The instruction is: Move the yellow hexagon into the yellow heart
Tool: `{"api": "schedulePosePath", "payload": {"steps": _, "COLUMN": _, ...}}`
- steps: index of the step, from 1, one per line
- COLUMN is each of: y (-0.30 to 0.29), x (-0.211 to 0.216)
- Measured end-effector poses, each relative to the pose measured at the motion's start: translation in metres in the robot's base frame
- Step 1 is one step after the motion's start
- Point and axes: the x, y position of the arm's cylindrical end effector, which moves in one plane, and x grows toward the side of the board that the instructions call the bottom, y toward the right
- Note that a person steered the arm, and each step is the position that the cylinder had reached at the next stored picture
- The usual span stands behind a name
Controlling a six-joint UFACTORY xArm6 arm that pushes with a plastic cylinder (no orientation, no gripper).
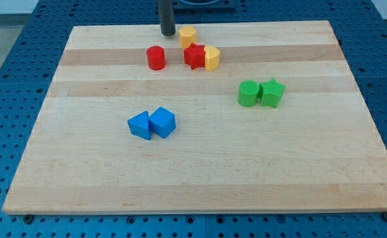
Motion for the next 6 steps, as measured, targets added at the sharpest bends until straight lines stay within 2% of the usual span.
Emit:
{"api": "schedulePosePath", "payload": {"steps": 4, "y": 0.089, "x": 0.042}}
{"api": "schedulePosePath", "payload": {"steps": 6, "y": 0.114, "x": 0.056}}
